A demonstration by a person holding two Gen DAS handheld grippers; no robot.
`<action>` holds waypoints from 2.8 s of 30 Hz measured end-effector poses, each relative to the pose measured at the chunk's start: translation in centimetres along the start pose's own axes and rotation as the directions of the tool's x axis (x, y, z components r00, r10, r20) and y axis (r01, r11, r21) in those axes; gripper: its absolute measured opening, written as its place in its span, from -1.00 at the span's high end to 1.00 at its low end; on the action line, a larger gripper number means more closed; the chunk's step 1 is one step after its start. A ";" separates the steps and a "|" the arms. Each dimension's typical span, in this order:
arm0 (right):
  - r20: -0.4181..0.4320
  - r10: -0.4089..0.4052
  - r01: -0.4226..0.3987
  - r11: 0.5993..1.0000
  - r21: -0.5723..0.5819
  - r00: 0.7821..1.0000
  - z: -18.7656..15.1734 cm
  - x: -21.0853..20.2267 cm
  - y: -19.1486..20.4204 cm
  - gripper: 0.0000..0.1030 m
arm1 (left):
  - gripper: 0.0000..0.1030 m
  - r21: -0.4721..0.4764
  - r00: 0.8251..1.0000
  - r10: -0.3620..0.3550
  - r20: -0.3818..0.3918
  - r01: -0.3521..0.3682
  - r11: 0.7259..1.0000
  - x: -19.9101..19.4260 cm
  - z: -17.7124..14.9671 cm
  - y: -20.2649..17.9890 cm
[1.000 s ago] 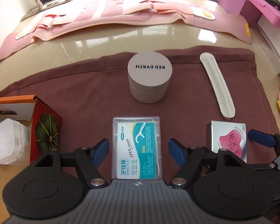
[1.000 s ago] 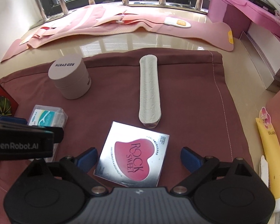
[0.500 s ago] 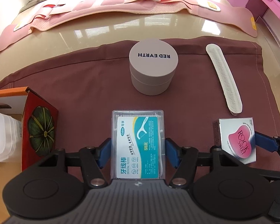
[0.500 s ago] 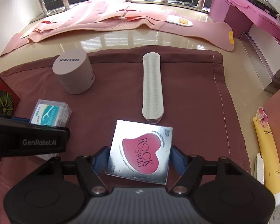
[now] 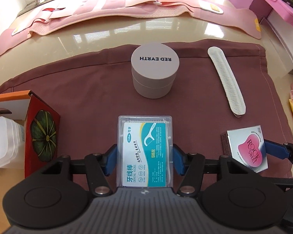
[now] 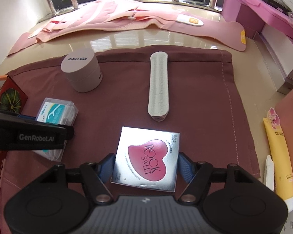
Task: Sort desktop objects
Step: 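Lift the floss pack with left gripper while right gripper lifts the heart box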
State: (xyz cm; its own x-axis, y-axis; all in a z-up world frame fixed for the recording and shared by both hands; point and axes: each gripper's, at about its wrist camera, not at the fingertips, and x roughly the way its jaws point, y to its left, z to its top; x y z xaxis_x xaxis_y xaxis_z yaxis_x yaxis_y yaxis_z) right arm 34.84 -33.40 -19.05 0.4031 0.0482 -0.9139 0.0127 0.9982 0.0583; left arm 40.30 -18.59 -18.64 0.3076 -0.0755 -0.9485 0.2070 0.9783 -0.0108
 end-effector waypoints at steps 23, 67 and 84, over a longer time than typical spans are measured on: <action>0.118 0.081 -0.075 0.996 -0.054 0.990 -8.3 -12.2 2.9 -0.32 | -0.11 0.014 0.979 -0.099 0.175 0.099 0.995 -13.9 -11.1 0.7; 0.211 0.004 -0.003 1.000 -0.004 0.977 -15.5 -23.8 37.1 -0.32 | -0.11 0.027 0.948 -0.155 0.278 0.153 0.988 -27.8 -25.1 31.5; 0.109 0.009 -0.010 1.000 0.004 0.994 -17.5 -22.7 37.1 -0.32 | -0.11 0.020 0.967 -0.183 0.177 0.182 0.983 -25.7 -26.8 31.0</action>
State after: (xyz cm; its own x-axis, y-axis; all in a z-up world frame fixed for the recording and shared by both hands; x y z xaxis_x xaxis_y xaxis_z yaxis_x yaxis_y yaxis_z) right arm 10.13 3.14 -3.19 0.5006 0.0535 -0.8640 0.0120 0.9976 0.0687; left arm 13.94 18.89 -3.06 0.4242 -0.2859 -0.8593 0.2784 0.9441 -0.1767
